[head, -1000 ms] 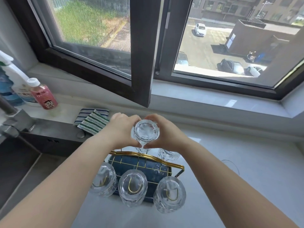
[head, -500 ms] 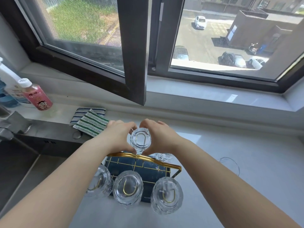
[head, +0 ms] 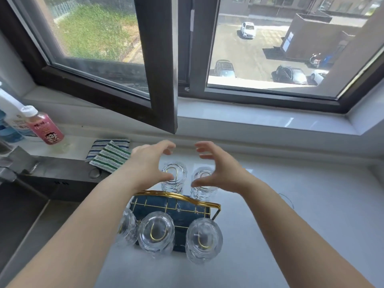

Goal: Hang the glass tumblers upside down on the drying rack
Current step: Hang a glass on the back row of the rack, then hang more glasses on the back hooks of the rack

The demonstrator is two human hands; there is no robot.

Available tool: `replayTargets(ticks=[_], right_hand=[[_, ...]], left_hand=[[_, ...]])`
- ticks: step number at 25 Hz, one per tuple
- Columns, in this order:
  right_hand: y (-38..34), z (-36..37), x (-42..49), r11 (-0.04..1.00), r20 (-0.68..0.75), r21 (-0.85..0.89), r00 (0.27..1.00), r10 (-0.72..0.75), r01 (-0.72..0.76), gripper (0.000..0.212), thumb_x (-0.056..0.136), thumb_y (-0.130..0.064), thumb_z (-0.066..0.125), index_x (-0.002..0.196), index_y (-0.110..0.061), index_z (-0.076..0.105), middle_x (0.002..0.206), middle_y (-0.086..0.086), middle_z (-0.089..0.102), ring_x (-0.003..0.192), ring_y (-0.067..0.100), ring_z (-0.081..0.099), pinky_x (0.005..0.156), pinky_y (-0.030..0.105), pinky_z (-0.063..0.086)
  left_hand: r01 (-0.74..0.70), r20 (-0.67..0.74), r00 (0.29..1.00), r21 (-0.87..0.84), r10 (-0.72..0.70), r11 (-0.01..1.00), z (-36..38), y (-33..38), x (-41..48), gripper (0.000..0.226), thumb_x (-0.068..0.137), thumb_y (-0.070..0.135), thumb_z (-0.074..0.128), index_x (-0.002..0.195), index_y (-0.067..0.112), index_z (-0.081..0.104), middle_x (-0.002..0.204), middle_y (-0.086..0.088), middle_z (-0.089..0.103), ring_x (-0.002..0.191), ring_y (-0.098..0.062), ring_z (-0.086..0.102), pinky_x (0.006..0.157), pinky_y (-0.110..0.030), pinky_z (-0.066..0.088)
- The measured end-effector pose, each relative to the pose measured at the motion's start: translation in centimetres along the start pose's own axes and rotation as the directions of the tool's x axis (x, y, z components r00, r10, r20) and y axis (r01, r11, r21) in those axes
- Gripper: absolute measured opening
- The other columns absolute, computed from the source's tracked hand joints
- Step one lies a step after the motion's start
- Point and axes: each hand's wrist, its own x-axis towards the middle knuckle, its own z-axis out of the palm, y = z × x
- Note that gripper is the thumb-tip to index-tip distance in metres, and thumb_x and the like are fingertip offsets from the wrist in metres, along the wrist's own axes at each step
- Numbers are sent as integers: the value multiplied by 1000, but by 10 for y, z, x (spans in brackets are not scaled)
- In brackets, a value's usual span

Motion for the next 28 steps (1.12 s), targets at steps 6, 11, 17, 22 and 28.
replayTargets(ticks=[6, 11, 17, 22, 28], right_hand=[[68, -45, -117, 980, -254, 132, 951, 179, -149, 79, 58, -25, 86, 124, -33, 45, 127, -13, 52, 119, 0, 46, 92, 5, 33], [144, -56, -177, 911, -385, 231, 828, 407, -341, 91, 60, -21, 85, 134, -30, 32, 140, -6, 39, 129, 9, 36, 102, 23, 25], [204, -30, -175, 854, -243, 307, 833, 498, -421, 97, 67, -17, 80, 143, -22, 19, 150, -3, 30, 137, 12, 30, 108, 24, 24], [216, -29, -154, 861, -234, 351, 855, 462, -369, 75, 70, -24, 78, 132, -33, 38, 135, -17, 45, 123, -4, 40, 105, 20, 31], [193, -42, -160, 865, -247, 428, 886, 392, -263, 58, 69, -25, 78, 115, -46, 50, 126, -19, 56, 117, -12, 46, 94, 3, 32]], left_hand=[[-186, 36, 976, -391, 217, 901, 78, 107, -19, 74, 71, 23, 76, 132, 29, 34, 129, 9, 49, 119, -6, 43, 85, -9, 27], [91, 199, 980, -547, 25, 832, 181, 161, -13, 98, 73, 20, 74, 144, 23, 6, 152, 1, 19, 137, -15, 25, 97, -23, 31], [205, 238, 966, -486, -98, 850, 244, 170, 20, 99, 70, 17, 76, 144, 20, 9, 153, -2, 19, 138, -19, 25, 96, -21, 27], [153, 237, 971, -464, -44, 872, 260, 169, 39, 85, 67, 13, 76, 136, 25, 29, 137, 0, 43, 121, -18, 44, 88, -21, 33], [114, 159, 987, -559, -29, 822, 226, 175, 25, 66, 60, 15, 80, 116, 26, 45, 109, 8, 57, 98, -13, 56, 71, -15, 43]])
